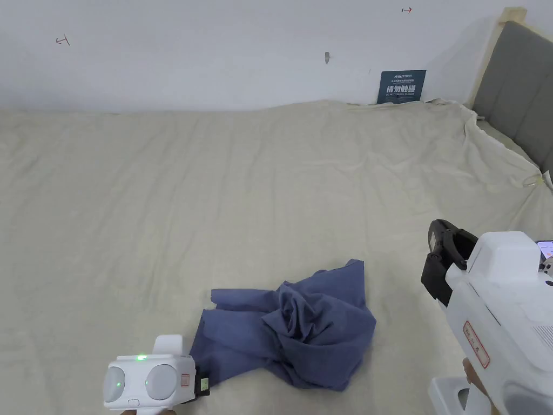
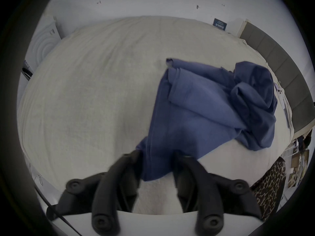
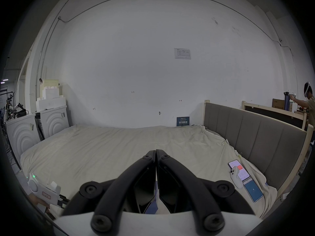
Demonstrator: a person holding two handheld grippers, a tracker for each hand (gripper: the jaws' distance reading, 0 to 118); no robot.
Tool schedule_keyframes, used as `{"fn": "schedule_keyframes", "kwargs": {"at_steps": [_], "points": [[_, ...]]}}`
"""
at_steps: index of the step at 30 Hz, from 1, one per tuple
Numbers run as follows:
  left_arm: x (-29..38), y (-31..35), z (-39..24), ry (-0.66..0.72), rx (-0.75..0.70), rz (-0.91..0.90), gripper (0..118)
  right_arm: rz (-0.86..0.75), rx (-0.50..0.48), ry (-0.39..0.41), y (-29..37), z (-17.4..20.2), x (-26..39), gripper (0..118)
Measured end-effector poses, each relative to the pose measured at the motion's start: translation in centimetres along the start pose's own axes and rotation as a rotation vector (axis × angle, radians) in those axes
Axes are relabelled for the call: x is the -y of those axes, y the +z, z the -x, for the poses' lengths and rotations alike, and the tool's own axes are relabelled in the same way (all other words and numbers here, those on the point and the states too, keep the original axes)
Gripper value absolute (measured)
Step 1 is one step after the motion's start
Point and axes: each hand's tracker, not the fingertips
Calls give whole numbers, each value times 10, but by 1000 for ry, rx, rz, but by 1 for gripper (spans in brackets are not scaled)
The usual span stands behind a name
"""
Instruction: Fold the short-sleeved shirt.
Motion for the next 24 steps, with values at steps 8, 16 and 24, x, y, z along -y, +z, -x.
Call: {"fn": "schedule_keyframes", "kwargs": {"at_steps": [8, 16, 24], "points": [[-1, 11, -2, 0, 63, -46, 3, 58, -6, -14, -18, -2, 4, 0], [-11, 52, 7, 23, 150, -142, 3, 370, -24, -23, -106, -13, 31, 23], [-21, 58, 20, 62, 189, -167, 3, 610, -93, -92, -212, -17, 91, 100]]}}
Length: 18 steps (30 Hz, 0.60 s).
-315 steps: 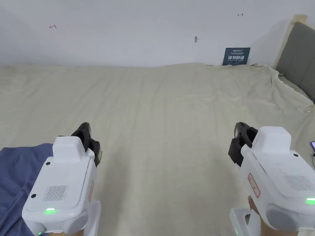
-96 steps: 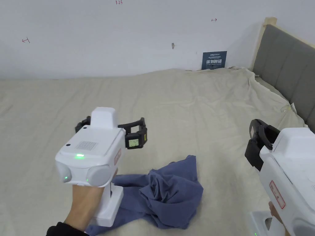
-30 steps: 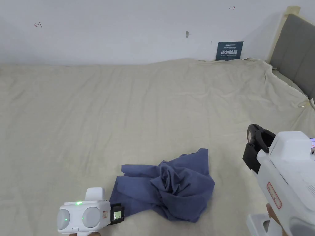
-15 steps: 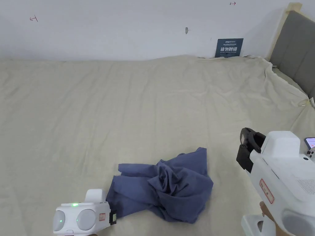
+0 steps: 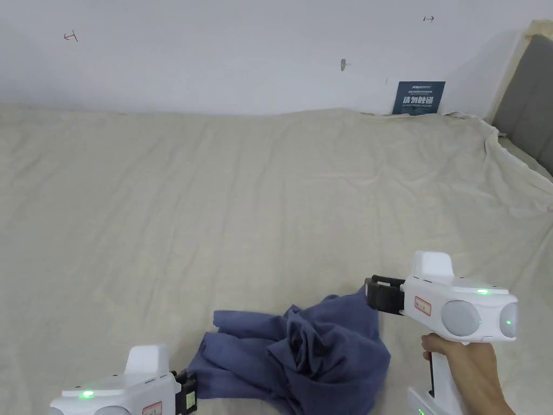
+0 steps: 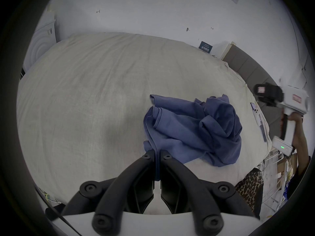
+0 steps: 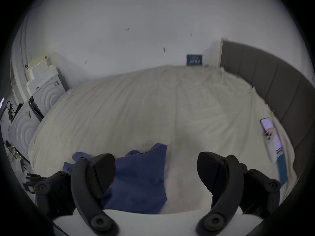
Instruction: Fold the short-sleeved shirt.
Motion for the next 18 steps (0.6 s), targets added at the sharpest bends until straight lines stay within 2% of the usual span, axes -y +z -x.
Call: {"fn": "schedule_keyframes", "kwargs": {"at_steps": [6, 8, 12, 14, 17, 18], "points": [[1, -5, 4, 9, 25, 8, 3, 161, 25, 17, -72, 2, 4, 98], [0, -5, 5, 14, 27, 12, 3, 185, 45, 20, -88, 4, 8, 93], [0, -7, 7, 22, 30, 17, 3, 244, 18, -19, -108, 6, 18, 68], [0, -7, 8, 24, 32, 21, 3, 253, -4, -63, -115, 3, 22, 54], [2, -7, 8, 24, 29, 24, 3, 234, -30, -80, -111, 7, 25, 9], [3, -7, 8, 24, 30, 23, 3, 221, -33, -70, -107, 6, 25, 9]]}}
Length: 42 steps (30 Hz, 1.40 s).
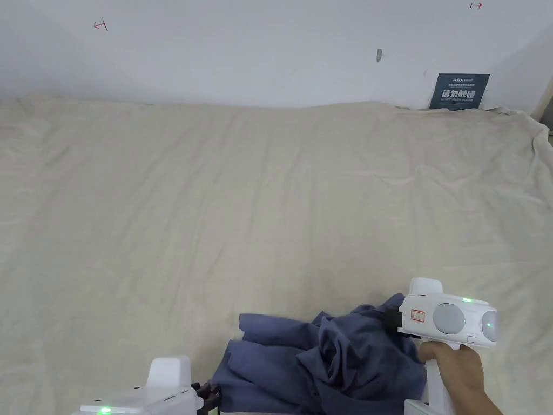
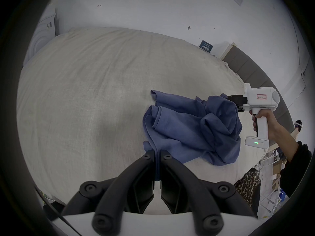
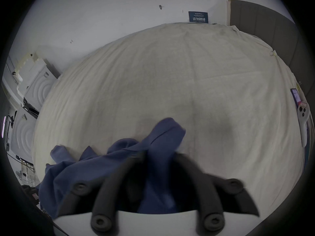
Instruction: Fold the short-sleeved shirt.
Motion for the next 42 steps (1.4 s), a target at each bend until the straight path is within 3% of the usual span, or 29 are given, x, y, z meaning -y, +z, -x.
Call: {"fn": "schedule_keyframes", "kwargs": {"at_steps": [3, 13, 16, 26, 30, 37, 42], "points": [[1, 2, -1, -2, 4, -9, 3, -48, 26, 83, 15, 6, 0, 9], [-27, 29, 6, 66, 55, -107, 3, -264, -30, 136, 142, -1, -26, 9], [-49, 42, 8, 40, 29, -164, 3, -355, -8, 169, 181, -7, -40, 9], [-173, 104, 18, -3, -76, -371, 3, -556, 86, 195, 269, -14, -100, 9], [-227, 122, 10, -40, -118, -433, 3, -609, 100, 175, 287, -4, -134, 9], [-315, 164, -15, -145, -266, -581, 3, -703, 207, 230, 315, 20, -206, 9], [-370, 192, -23, -178, -312, -633, 3, -765, 233, 209, 331, 31, -254, 9]]}}
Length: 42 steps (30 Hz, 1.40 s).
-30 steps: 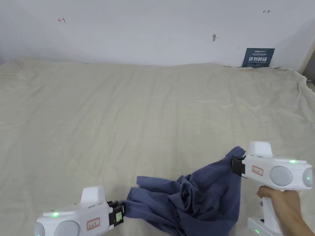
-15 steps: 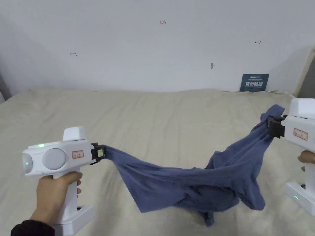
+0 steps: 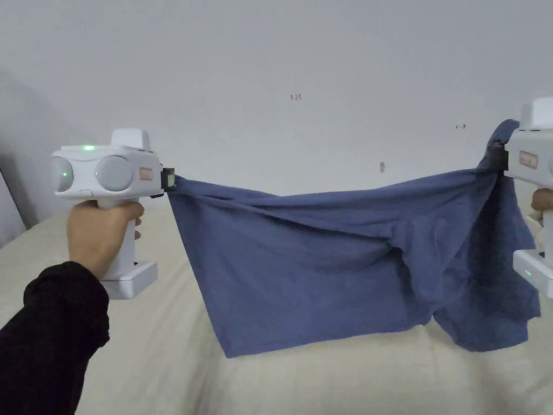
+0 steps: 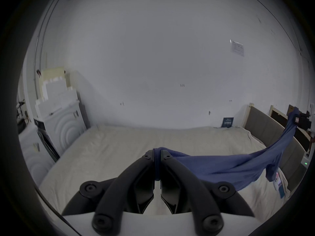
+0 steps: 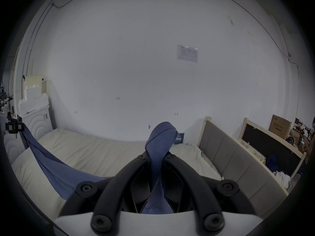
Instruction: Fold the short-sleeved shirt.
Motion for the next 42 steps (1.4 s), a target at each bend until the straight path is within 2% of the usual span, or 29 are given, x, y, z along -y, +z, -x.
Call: {"fn": "schedule_keyframes", "kwargs": {"at_steps": [7, 14, 21, 28, 32, 34, 38, 42], "points": [[-47, -30, -1, -60, -39, -47, 3, -78, 40, 1, -32, 12, -35, 9], [-22, -68, -5, -62, -66, -61, 3, -117, 92, 14, -62, 27, -6, 9], [64, -88, -13, -87, -61, -33, 3, -43, 77, 8, -77, 35, 83, 9], [175, -83, -2, -56, -37, 132, 3, 125, 32, -8, -62, 40, 194, 9], [237, -68, 13, -31, -21, 207, 3, 198, 33, -18, -32, 45, 251, 9], [268, -54, 15, -82, -18, 233, 3, 218, 20, 25, -5, 52, 278, 9], [317, -19, 19, -88, -10, 275, 3, 253, 16, 0, 40, 55, 321, 9], [362, 16, 23, -72, -19, 329, 3, 283, 32, 9, 85, 58, 354, 9]]}}
